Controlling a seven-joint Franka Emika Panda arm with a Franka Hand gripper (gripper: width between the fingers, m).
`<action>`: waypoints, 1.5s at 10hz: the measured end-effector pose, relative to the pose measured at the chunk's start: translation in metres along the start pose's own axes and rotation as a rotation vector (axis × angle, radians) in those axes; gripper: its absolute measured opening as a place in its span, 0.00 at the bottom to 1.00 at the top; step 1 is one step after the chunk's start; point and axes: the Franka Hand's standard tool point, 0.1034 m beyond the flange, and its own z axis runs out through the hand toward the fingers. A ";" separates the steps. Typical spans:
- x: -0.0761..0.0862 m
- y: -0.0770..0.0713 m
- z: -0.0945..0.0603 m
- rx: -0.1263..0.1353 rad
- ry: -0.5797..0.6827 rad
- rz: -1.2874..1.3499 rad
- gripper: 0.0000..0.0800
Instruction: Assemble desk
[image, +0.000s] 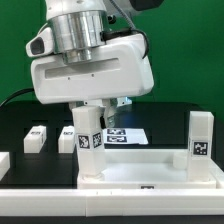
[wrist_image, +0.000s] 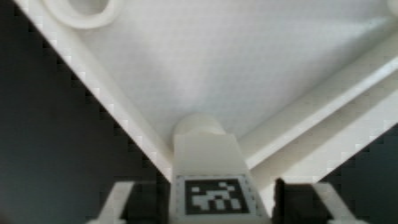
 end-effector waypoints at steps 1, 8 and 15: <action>0.000 -0.002 0.002 0.012 -0.007 0.168 0.36; 0.000 -0.026 0.007 0.079 -0.055 0.786 0.36; 0.007 -0.016 -0.004 0.055 -0.047 -0.041 0.81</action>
Offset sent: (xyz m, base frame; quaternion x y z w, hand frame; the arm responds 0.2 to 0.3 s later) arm 0.0136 0.0211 -0.0091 0.0293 -0.0794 0.4439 0.8921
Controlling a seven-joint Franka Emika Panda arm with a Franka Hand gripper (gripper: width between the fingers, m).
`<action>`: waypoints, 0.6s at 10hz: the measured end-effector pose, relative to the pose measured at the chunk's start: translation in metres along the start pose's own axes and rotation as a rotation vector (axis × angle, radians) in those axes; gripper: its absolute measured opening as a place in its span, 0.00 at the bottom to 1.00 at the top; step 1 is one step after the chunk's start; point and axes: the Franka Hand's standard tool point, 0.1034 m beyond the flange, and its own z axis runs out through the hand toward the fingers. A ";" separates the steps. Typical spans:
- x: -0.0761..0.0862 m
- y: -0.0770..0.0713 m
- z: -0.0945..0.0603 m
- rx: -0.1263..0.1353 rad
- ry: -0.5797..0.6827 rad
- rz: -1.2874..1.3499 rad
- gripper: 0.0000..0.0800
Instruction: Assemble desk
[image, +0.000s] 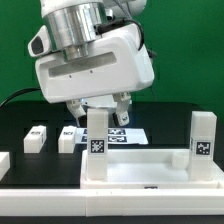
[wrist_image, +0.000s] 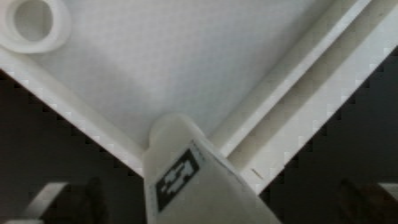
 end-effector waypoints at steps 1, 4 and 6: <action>0.000 0.000 0.000 0.000 0.000 -0.070 0.81; 0.004 -0.002 0.001 -0.062 0.005 -0.479 0.81; 0.004 -0.002 0.001 -0.047 0.006 -0.373 0.81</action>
Offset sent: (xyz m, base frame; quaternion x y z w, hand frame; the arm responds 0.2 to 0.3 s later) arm 0.0194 -0.0008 0.0013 -0.0748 0.0126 -0.5058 0.8593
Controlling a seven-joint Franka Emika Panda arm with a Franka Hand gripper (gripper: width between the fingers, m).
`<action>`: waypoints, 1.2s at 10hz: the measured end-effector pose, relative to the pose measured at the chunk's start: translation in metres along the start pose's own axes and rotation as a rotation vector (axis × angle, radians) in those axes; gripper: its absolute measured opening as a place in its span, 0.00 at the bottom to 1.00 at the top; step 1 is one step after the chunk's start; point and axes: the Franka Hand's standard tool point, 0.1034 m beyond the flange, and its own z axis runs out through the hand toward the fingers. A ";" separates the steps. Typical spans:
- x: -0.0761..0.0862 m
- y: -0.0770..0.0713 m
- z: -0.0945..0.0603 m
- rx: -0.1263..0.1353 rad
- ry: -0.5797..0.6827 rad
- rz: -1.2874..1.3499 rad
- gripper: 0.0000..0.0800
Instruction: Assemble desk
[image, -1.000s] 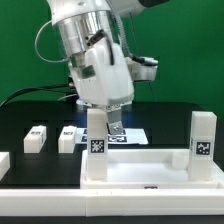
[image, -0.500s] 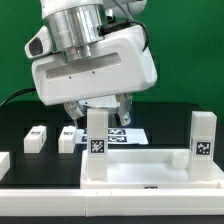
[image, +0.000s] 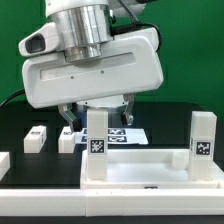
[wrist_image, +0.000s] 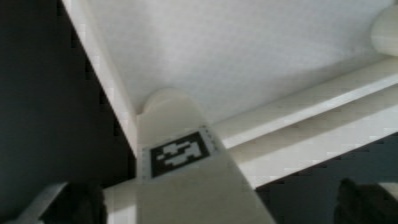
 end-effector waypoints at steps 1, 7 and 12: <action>0.000 0.000 0.000 0.000 0.000 -0.001 0.65; -0.002 -0.003 0.002 0.004 0.002 0.619 0.37; 0.008 -0.019 0.004 0.081 -0.069 1.268 0.37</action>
Offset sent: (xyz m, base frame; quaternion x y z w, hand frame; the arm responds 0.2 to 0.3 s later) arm 0.0000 0.0000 0.0000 0.0000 0.0000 0.1938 0.9810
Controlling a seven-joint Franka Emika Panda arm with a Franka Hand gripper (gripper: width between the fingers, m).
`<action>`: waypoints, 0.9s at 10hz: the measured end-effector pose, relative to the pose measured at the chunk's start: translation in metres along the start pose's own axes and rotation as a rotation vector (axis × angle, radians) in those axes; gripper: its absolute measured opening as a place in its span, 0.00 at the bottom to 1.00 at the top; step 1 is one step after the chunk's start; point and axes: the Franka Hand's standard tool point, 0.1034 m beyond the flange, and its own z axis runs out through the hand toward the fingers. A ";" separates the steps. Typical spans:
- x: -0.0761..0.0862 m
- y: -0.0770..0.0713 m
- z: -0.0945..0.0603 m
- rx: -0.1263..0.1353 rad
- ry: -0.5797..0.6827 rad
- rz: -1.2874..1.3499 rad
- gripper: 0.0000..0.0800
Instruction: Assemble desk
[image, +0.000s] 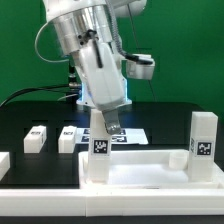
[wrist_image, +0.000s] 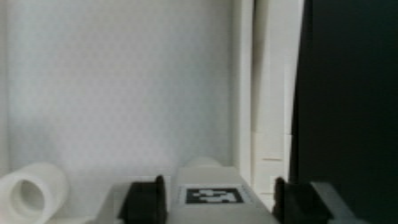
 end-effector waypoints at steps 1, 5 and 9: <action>0.000 0.000 0.000 0.000 0.000 -0.028 0.37; 0.010 0.002 -0.007 -0.038 0.001 -0.656 0.79; 0.017 0.004 -0.009 -0.054 -0.004 -1.007 0.81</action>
Offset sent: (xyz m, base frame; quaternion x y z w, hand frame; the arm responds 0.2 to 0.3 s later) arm 0.0002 -0.0174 0.0067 -0.0157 0.0245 -0.4005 0.9158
